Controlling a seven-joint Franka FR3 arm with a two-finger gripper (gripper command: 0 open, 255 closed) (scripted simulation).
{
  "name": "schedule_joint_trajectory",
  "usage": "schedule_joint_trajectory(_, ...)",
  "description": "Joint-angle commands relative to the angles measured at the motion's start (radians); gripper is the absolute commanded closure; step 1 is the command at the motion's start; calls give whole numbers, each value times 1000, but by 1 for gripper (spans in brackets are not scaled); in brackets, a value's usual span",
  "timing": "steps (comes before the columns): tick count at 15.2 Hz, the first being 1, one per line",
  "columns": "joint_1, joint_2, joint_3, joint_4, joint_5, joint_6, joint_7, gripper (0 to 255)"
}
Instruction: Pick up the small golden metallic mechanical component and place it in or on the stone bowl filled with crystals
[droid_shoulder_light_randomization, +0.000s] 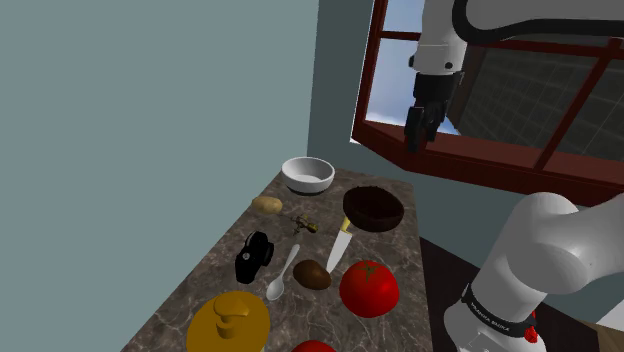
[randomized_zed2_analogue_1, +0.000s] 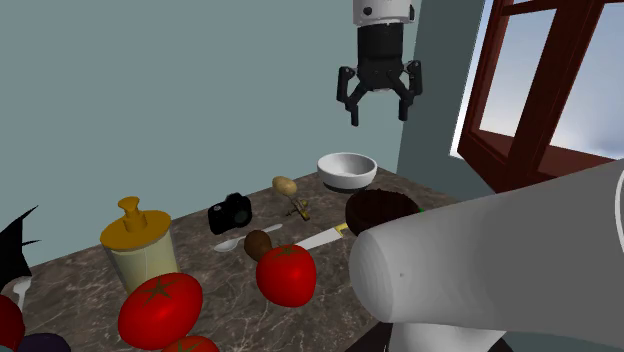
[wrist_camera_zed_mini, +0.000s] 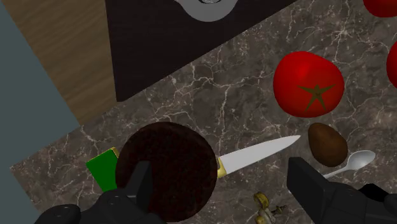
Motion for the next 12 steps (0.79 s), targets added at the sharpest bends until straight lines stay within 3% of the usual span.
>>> schedule_joint_trajectory(1,0,0,0,0,0,0,0,0)
schedule_joint_trajectory(12,35,279,5,-96,60,399,15,0)
